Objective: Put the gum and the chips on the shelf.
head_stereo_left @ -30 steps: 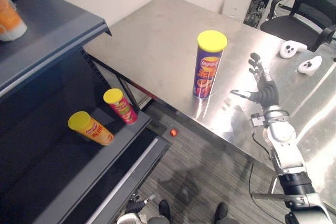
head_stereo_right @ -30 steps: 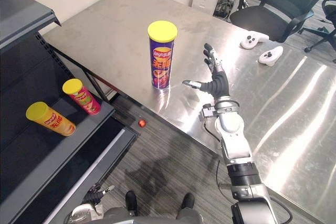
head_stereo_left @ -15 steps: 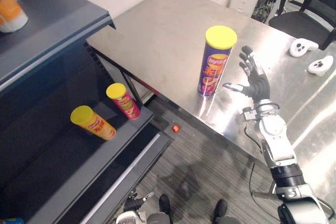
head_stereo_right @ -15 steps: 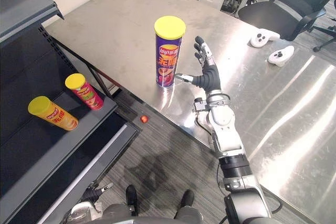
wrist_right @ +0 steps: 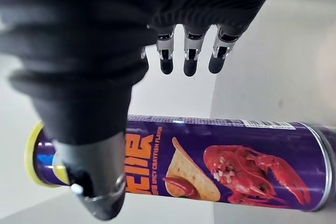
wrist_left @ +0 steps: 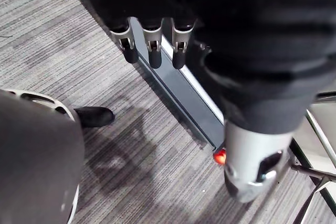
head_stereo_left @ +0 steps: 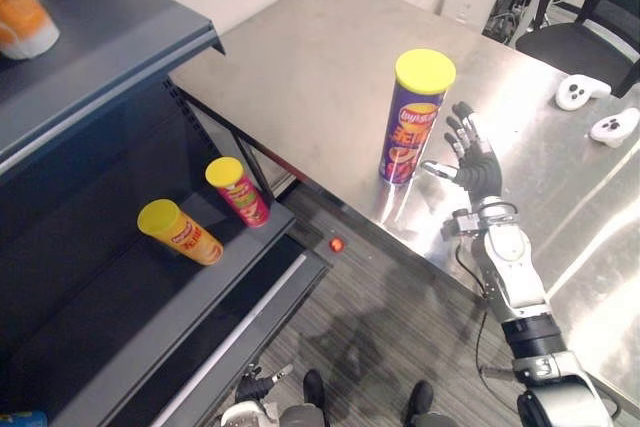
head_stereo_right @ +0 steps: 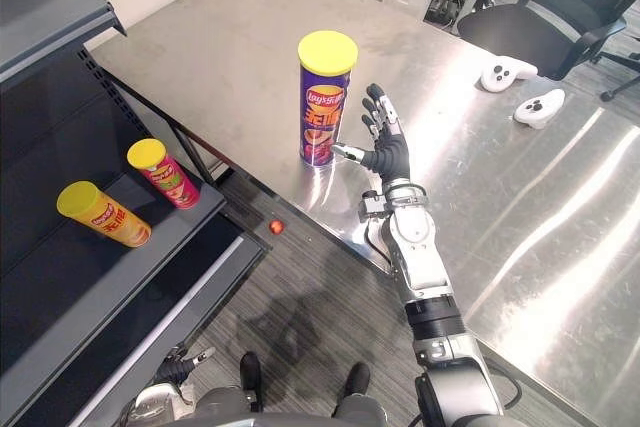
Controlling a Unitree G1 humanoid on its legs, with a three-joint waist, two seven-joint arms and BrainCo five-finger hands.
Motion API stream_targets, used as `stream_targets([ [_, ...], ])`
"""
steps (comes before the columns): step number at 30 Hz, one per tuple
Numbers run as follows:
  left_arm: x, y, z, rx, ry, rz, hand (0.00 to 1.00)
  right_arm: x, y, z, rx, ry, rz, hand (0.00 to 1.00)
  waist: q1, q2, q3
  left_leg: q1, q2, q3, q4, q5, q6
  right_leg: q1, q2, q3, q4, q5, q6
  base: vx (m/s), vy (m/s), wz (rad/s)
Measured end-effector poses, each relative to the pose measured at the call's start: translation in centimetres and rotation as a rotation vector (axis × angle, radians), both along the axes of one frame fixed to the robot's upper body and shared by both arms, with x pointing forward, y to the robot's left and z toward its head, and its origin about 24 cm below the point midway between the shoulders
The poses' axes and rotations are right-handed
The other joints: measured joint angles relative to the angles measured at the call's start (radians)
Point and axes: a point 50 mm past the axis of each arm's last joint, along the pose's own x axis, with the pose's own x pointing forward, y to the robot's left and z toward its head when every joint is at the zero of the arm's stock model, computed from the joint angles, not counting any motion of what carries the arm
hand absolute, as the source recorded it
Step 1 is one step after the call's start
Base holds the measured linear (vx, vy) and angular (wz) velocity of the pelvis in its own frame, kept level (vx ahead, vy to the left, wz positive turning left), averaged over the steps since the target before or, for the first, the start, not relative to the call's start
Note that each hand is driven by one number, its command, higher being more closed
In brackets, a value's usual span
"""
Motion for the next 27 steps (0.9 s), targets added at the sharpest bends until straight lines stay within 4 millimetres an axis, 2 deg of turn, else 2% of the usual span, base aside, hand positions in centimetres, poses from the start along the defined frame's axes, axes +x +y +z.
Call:
stream_targets([
  [4,0.0,0.0,0.0,0.000,0.000,0.000,0.00,0.2,0.4,-0.8,-0.005,0.046,0.014,0.00,0.001,0.000,0.000,0.001,0.000,0.000,0.000,0.000,0.000,0.001,0.000,0.000,0.000,0.000,0.000,0.00,0.000,0.00],
  [14,0.2,0.1,0.1,0.002,-0.008,0.001,0.00,0.2,0.4,-0.8,-0.007,0.052,0.016,0.00,0.015,-0.005,0.003,0.005,0.001,-0.002,0.000,0.000,0.000,0.007,0.000,-0.002,0.000,0.000,0.000,0.00,0.000,0.00],
  [23,0.2,0.2,0.1,0.003,-0.009,0.003,0.00,0.7,1.0,0.4,-0.012,0.013,0.034,0.00,0.018,-0.009,0.005,0.005,0.000,-0.005,-0.001,0.002,-0.001,0.008,0.000,-0.005,0.000,0.000,0.000,0.00,0.000,0.00],
  [27,0.3,0.6,0.3,0.012,-0.016,0.007,0.00,1.1,1.2,1.3,-0.014,-0.010,0.040,0.00,0.018,-0.023,0.013,0.002,0.001,-0.007,-0.001,0.005,-0.002,0.008,0.000,-0.007,-0.003,0.000,0.000,0.00,0.000,0.01],
])
